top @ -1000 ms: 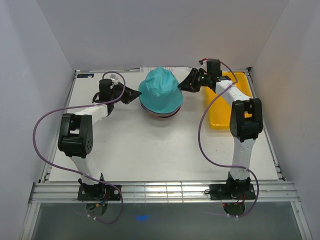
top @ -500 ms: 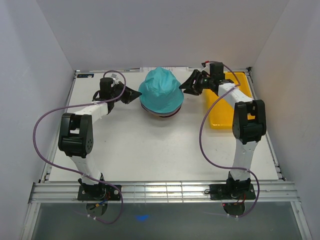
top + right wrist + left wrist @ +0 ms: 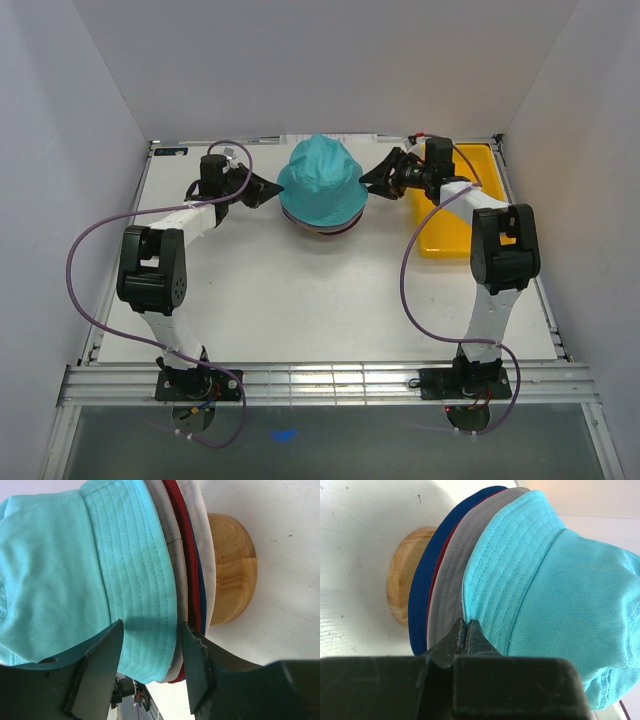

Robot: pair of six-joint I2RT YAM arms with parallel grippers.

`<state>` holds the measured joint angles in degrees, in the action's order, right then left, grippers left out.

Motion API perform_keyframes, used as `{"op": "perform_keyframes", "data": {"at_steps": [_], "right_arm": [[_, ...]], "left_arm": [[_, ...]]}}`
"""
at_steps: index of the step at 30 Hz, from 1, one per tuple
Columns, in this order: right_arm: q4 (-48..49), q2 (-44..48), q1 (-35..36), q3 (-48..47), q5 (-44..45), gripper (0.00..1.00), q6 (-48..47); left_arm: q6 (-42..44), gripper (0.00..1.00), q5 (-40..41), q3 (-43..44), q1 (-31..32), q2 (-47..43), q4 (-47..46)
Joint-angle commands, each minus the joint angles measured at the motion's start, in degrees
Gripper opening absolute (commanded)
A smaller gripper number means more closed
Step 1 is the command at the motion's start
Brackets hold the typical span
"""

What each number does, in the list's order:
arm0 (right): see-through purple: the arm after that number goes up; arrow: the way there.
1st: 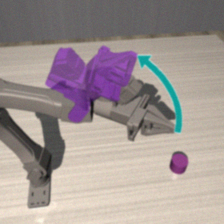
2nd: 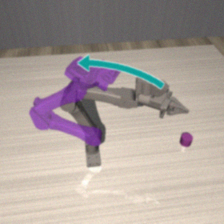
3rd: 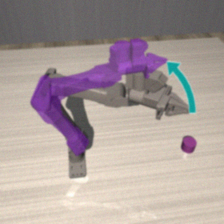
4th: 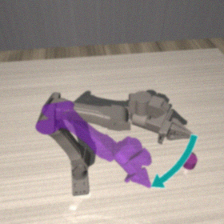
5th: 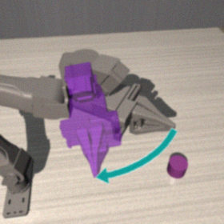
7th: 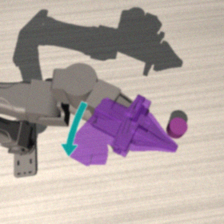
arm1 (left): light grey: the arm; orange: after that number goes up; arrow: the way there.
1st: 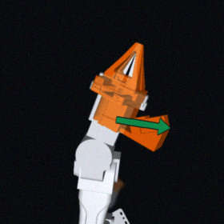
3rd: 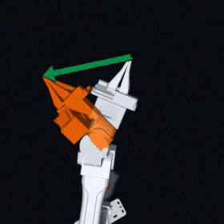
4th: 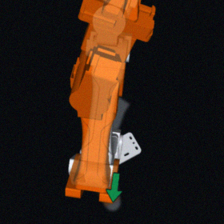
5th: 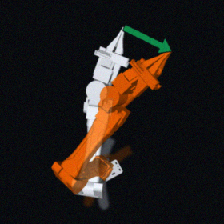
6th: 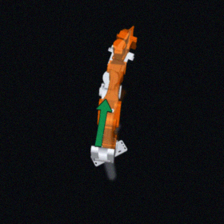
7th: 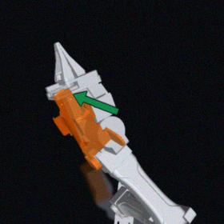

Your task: Stack the hats

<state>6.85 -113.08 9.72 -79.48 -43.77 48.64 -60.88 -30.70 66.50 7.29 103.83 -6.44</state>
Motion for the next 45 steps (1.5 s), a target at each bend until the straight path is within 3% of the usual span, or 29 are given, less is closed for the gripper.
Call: {"op": "perform_keyframes", "data": {"at_steps": [1,8,12,25,34,37,45], "right_arm": [[9.65,3.21,-0.49,3.19,-2.90,0.54,4.87],[16.25,3.48,-0.75,6.97,-4.13,0.47,9.62],[18.63,3.65,-1.10,8.64,-4.13,0.35,11.65],[28.21,4.36,-1.54,13.39,-5.27,0.38,17.80],[31.03,2.51,-1.54,13.48,-5.63,0.11,19.74],[28.15,2.33,-1.63,13.21,-4.66,0.08,17.65],[7.32,1.46,-1.63,8.56,2.89,0.08,3.32]], "left_arm": [[1.56,0.00,1.52,1.53,-0.35,0.23,2.22],[1.91,0.00,1.52,1.44,-0.35,-0.03,2.48],[2.08,0.00,1.52,1.26,-0.43,-0.21,2.57],[2.87,0.00,1.78,1.26,-0.35,-0.47,2.92],[3.23,0.00,1.96,1.09,-0.35,-0.38,3.01],[3.58,0.00,2.48,1.18,-0.35,-0.30,3.45],[4.81,0.00,3.98,1.44,-0.70,0.93,5.47]]}}
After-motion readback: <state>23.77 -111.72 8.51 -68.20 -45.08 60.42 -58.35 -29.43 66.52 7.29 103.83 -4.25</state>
